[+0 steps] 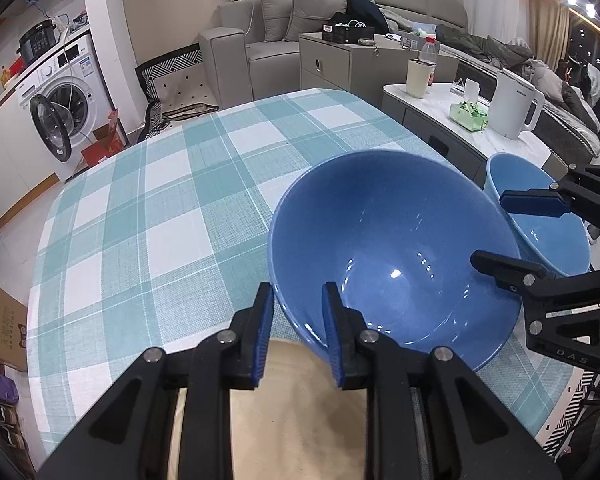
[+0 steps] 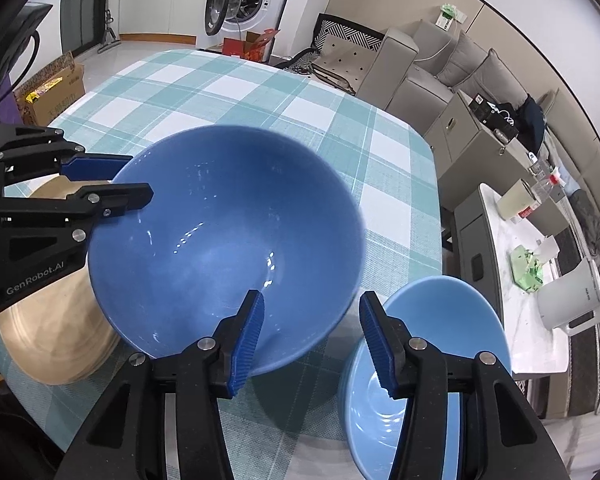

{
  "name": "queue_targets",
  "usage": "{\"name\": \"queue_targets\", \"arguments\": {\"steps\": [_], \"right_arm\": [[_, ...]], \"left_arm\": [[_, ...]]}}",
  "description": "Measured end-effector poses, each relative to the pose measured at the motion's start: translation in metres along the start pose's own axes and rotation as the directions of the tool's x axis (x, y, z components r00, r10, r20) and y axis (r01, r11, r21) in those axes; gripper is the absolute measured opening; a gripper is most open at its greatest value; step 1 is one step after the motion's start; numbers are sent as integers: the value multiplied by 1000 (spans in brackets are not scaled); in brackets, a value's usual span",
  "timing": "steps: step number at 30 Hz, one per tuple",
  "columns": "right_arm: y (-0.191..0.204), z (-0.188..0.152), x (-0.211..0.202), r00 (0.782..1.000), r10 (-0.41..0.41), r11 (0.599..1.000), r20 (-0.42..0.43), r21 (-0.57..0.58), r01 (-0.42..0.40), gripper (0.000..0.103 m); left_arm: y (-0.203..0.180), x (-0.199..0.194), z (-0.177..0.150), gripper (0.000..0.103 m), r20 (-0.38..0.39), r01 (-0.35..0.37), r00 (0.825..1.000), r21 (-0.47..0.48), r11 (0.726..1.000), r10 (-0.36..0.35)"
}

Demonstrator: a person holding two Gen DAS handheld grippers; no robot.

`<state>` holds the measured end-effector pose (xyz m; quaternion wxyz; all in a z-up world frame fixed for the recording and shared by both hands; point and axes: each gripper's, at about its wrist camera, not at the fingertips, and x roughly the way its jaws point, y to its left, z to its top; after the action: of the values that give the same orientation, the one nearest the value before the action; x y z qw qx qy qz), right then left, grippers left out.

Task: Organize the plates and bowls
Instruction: 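Lower the blue bowl onto the cloth and open both grippers, then pull both grippers back and move them to the light blue bowl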

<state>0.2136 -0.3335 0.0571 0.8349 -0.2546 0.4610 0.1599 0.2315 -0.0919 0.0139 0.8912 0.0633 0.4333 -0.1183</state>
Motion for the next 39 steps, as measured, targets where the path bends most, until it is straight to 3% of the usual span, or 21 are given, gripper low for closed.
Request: {"name": "queue_targets", "arguments": {"steps": [4, 6, 8, 16, 17, 18, 20, 21, 27, 39], "right_arm": [[-4, -1, -4, 1000, 18, 1000, 18, 17, -19, 70], [-7, -1, -6, 999, 28, 999, 28, 29, -29, 76], [-9, -1, -7, 999, 33, 999, 36, 43, -34, 77], [-22, -2, -22, 992, 82, 991, 100, 98, -92, 89], [-24, -2, -24, 990, 90, 989, 110, 107, -102, 90], [-27, -2, -27, 988, 96, 987, 121, 118, -111, 94], [-33, -2, -35, 985, 96, 983, 146, 144, -117, 98], [-36, -2, -39, 983, 92, 981, 156, 154, -117, 98], [-55, -6, -60, 974, 95, 967, 206, 214, -140, 102], [-90, -36, -93, 964, 64, 945, 260, 294, -142, 102]], "left_arm": [[0, -1, 0, 24, -2, 9, 1000, -5, 1000, -9], [0, -2, 0, 38, -3, 14, 1000, -9, 1000, -14], [-1, -7, 0, 49, 9, 16, 1000, -10, 1000, -15], [-1, -22, 6, 55, 25, 9, 1000, -12, 1000, -9], [-1, -23, 6, 60, 27, 10, 1000, -15, 1000, -10], [0, -25, 7, 76, 32, 11, 999, -19, 1000, -11], [1, -33, 8, 98, 67, 8, 998, -33, 999, -6], [1, -36, 8, 100, 85, 10, 996, -37, 999, -7], [1, -56, 14, 103, 128, 81, 989, -55, 995, -74], [-23, -78, 22, 103, 172, 84, 982, -2, 996, -83]]}}
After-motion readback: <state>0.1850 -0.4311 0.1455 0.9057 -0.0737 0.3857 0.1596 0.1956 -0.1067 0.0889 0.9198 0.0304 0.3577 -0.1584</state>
